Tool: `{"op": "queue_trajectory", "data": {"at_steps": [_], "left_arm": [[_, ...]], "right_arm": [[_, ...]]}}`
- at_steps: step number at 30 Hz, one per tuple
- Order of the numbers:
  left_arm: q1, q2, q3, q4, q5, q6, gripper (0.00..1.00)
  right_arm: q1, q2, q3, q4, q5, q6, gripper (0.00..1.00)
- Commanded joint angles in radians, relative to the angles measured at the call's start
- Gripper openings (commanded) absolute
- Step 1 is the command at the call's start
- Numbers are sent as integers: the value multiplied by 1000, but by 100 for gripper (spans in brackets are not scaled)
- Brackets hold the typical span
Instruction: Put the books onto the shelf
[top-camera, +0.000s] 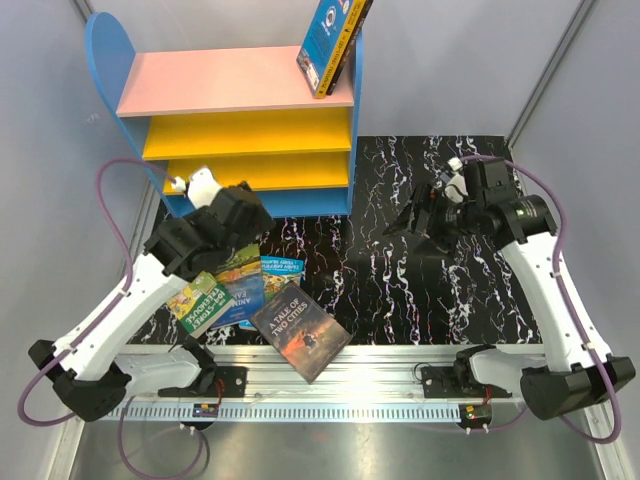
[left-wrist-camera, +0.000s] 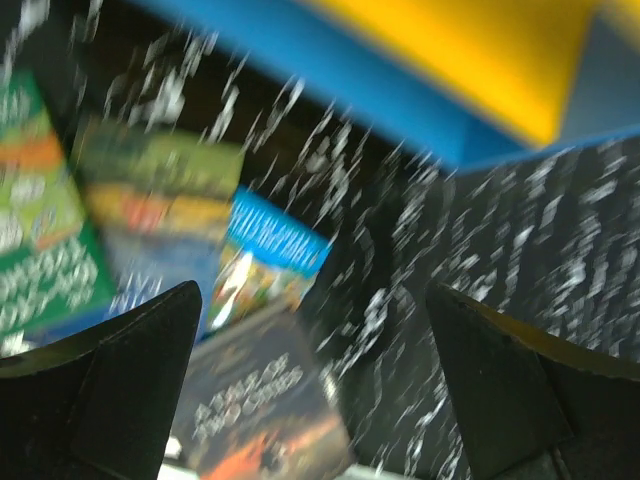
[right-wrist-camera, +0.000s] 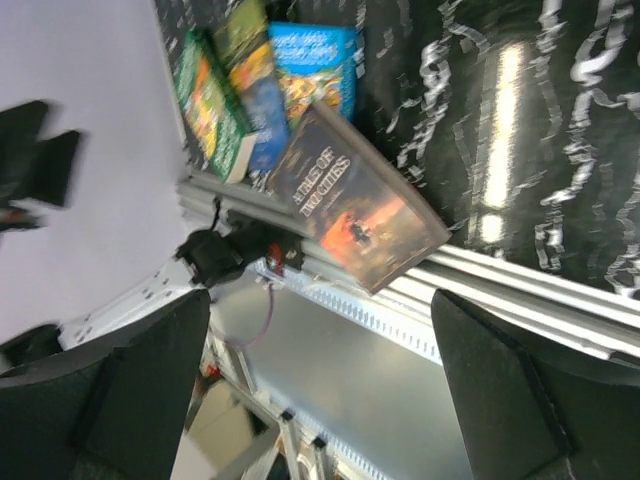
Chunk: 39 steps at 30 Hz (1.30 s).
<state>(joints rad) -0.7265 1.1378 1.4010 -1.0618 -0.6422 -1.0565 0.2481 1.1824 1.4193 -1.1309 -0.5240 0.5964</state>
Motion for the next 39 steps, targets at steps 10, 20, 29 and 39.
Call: {"op": "queue_trajectory", "data": {"at_steps": [10, 20, 29, 39], "left_arm": [[-220, 19, -276, -175, 280, -497, 99], [-448, -42, -572, -17, 260, -733, 99], [-571, 23, -761, 138, 177, -878, 99], [-576, 167, -588, 112, 51, -849, 93]], "right_arm": [[230, 249, -209, 316, -246, 89, 100], [250, 571, -309, 560, -254, -18, 100], [278, 730, -379, 697, -306, -35, 100], [301, 564, -381, 622, -256, -56, 98]]}}
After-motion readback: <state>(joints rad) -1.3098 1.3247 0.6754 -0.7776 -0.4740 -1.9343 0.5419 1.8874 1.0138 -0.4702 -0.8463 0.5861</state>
